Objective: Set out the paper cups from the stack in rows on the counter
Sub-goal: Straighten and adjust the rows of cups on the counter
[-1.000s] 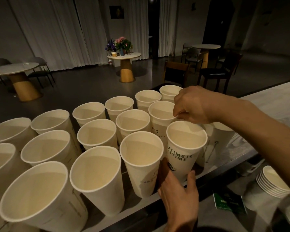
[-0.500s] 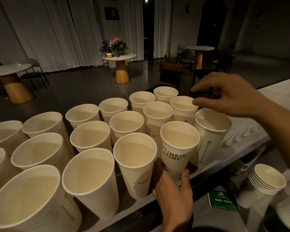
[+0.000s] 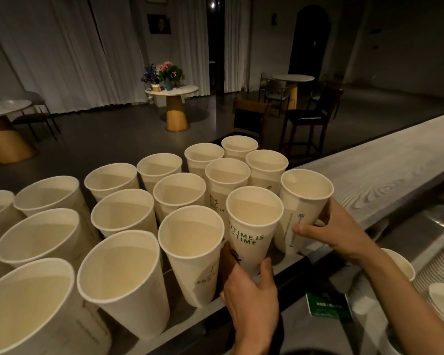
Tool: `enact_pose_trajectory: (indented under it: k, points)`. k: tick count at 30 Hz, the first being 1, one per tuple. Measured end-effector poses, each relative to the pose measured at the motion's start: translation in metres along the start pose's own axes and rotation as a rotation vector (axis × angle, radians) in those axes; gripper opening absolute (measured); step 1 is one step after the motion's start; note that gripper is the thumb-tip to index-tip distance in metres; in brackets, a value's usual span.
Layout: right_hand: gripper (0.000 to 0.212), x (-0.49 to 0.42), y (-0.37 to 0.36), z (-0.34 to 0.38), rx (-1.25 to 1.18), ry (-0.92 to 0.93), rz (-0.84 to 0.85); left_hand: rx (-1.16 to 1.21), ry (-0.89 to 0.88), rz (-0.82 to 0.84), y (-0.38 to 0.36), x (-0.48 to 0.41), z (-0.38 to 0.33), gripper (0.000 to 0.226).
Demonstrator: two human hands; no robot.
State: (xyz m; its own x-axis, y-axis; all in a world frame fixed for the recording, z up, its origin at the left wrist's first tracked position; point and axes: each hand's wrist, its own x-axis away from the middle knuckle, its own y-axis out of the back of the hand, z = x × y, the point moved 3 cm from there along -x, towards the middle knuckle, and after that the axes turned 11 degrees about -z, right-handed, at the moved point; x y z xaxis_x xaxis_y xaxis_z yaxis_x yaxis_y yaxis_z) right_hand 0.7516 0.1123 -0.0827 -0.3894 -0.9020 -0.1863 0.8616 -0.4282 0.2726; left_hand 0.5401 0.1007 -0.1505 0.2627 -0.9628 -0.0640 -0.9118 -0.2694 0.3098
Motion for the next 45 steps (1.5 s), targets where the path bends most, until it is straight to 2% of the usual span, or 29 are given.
enact_pose_trajectory:
  k: [6, 9, 13, 15, 17, 18, 20, 22, 26, 30, 34, 38, 41, 44, 45]
  points:
    - [0.086, 0.005, -0.009, -0.010, 0.029, -0.038, 0.002, -0.001, 0.017, -0.003, 0.000, 0.001, 0.001, 0.081]
    - [0.091, 0.010, -0.008, -0.012, 0.059, -0.051, 0.086, 0.013, 0.024, -0.015, 0.001, 0.003, -0.002, 0.075]
    - [0.078, 0.009, 0.008, -0.009, 0.109, -0.079, 0.234, 0.026, 0.044, -0.008, 0.001, 0.005, -0.004, 0.072]
    - [0.065, -0.003, 0.017, -0.009, 0.033, -0.110, 0.119, 0.031, 0.053, -0.006, 0.002, 0.006, -0.006, 0.070]
    - [0.034, -0.019, 0.017, -0.009, -0.179, -0.207, -0.096, 0.037, 0.066, -0.005, 0.002, 0.007, -0.009, 0.068]
    - [0.027, -0.026, 0.012, -0.008, -0.291, -0.268, -0.160, 0.044, 0.070, -0.001, 0.003, 0.008, -0.010, 0.066]
    - [0.049, -0.040, -0.002, -0.007, -0.433, -0.375, -0.180, 0.054, 0.075, 0.010, 0.003, 0.008, -0.011, 0.065]
    - [0.063, -0.048, -0.016, -0.004, -0.494, -0.462, -0.122, 0.054, 0.070, 0.008, 0.004, 0.007, -0.010, 0.067]
    - [0.059, -0.052, -0.030, 0.000, -0.517, -0.608, -0.121, 0.048, 0.061, 0.010, 0.004, 0.007, -0.010, 0.069]
    - [0.065, -0.053, -0.034, -0.008, -0.539, -0.593, -0.116, 0.049, 0.051, 0.003, 0.003, 0.005, -0.010, 0.079]
    - [0.045, -0.047, -0.037, -0.007, -0.546, -0.615, -0.133, 0.017, 0.063, 0.015, 0.001, 0.004, -0.008, 0.075]
    - [0.068, -0.045, -0.036, -0.008, -0.569, -0.573, -0.106, 0.021, 0.031, -0.004, 0.002, 0.003, -0.009, 0.071]
    - [0.068, -0.038, -0.031, 0.000, -0.520, -0.514, -0.147, 0.047, -0.019, 0.007, 0.006, 0.003, -0.007, 0.066]
    - [0.068, -0.032, -0.019, 0.000, -0.487, -0.446, -0.214, 0.006, -0.043, 0.071, 0.010, 0.006, -0.005, 0.073]
    - [0.070, -0.029, -0.014, 0.000, -0.494, -0.425, -0.239, 0.007, -0.045, 0.080, 0.015, 0.007, -0.006, 0.068]
